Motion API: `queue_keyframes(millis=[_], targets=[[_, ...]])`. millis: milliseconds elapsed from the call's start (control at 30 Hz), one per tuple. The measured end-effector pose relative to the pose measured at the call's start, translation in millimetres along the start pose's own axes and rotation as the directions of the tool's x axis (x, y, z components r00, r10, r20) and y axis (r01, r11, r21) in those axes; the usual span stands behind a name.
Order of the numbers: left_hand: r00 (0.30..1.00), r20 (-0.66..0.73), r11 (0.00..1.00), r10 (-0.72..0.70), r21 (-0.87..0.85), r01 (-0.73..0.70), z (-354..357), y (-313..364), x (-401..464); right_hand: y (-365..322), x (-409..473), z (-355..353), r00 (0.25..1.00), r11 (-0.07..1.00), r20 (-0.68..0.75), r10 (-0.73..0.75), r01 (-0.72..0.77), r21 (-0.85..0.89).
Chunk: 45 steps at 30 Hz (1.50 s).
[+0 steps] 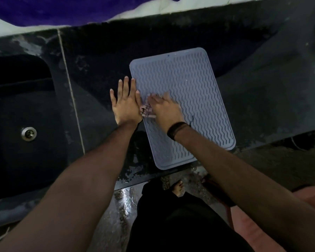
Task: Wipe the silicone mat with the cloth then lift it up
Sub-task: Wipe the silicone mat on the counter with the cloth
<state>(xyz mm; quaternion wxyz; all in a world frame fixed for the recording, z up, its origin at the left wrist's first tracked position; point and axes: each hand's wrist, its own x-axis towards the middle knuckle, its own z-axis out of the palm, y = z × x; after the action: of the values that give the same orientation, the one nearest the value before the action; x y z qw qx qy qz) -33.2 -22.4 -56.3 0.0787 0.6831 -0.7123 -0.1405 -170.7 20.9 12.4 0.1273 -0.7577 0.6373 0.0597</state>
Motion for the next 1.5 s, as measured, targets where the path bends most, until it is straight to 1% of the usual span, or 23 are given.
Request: queue_keyframes(millis=[100,167,300,367,400,500,567,633,700,800,833,900,967,1033,1067,1133,1200,1267,1300,1367,1433,1500], targets=[[1.0,-0.018,0.999,-0.006,-0.042,0.005,1,1,-1,4,-49,7,0.998,0.999,-0.019,-0.053,0.052,-0.013],[1.0,-0.022,0.999,0.005,-0.05,-0.006,3,-1,-1,3,-83,9,0.998,0.998,-0.025,-0.056,0.056,-0.01],[1.0,-0.023,0.997,0.01,-0.077,-0.012,5,-3,1,2,-112,8,0.986,0.996,0.138,-0.091,0.092,-0.001],[1.0,-0.024,0.997,0.012,-0.077,-0.013,5,-3,1,5,-103,-1,0.984,0.996,0.151,-0.091,0.09,0.017],[1.0,-0.025,0.997,0.013,-0.074,-0.015,6,-3,1,5,-97,-8,0.99,0.997,0.118,-0.079,0.075,0.032],[1.0,-0.012,0.998,0.006,-0.07,-0.007,6,-3,2,3,-69,-18,0.999,0.996,-0.041,-0.022,0.025,0.087],[1.0,-0.011,0.998,0.004,-0.064,-0.004,7,-3,1,-3,-43,-18,0.997,0.997,-0.073,0.0,0.006,0.083],[1.0,-0.013,0.999,0.011,-0.038,-0.012,7,-4,2,-9,-17,-14,0.998,0.994,-0.042,0.037,-0.032,0.107],[1.0,-0.014,1.0,0.009,-0.01,-0.01,7,-5,3,-12,-3,-7,0.999,0.995,-0.023,0.041,-0.039,0.097],[1.0,-0.009,1.0,-0.006,-0.027,0.005,6,-3,3,-7,-18,5,0.998,0.997,-0.052,-0.031,0.034,0.072],[1.0,-0.008,0.999,-0.004,-0.036,0.004,6,-3,2,-4,-30,7,0.995,0.997,-0.078,-0.061,0.064,0.04],[1.0,-0.003,0.999,0.004,-0.046,-0.004,4,-2,0,-1,-54,9,0.99,0.993,-0.086,-0.114,0.111,-0.042],[1.0,0.0,0.999,0.003,-0.044,-0.003,2,-2,0,3,-66,8,0.988,0.987,-0.025,-0.152,0.151,-0.047],[1.0,0.005,0.999,-0.002,-0.05,0.002,2,-1,0,7,-62,3,0.981,0.984,0.066,-0.18,0.179,0.021],[1.0,0.008,0.999,-0.009,-0.052,0.009,3,-1,0,8,-55,-3,0.98,0.982,0.087,-0.181,0.176,0.062],[1.0,0.018,0.999,-0.011,-0.034,0.012,2,-2,1,9,-34,-19,0.989,0.983,0.014,-0.149,0.146,0.115],[0.999,0.036,1.0,0.025,0.017,-0.025,2,-5,1,7,-2,-33,0.989,0.981,-0.117,-0.093,0.111,0.157],[0.999,0.018,0.998,0.048,0.031,-0.048,3,-6,-1,5,41,-44,0.974,0.985,-0.224,-0.042,0.078,0.154],[0.999,0.0,0.999,0.034,0.008,-0.034,3,-5,0,5,63,-48,0.972,0.99,-0.233,-0.027,0.059,0.13],[1.0,-0.018,1.0,-0.001,-0.027,0.001,3,-3,1,6,97,-48,0.989,0.997,-0.147,-0.032,0.041,0.059],[1.0,-0.026,1.0,-0.015,-0.023,0.014,3,0,1,8,108,-38,0.997,0.999,-0.065,-0.042,0.043,0.021],[1.0,-0.029,1.0,-0.011,-0.006,0.011,3,0,0,12,97,-29,0.995,0.997,-0.08,-0.06,0.063,0.034]])
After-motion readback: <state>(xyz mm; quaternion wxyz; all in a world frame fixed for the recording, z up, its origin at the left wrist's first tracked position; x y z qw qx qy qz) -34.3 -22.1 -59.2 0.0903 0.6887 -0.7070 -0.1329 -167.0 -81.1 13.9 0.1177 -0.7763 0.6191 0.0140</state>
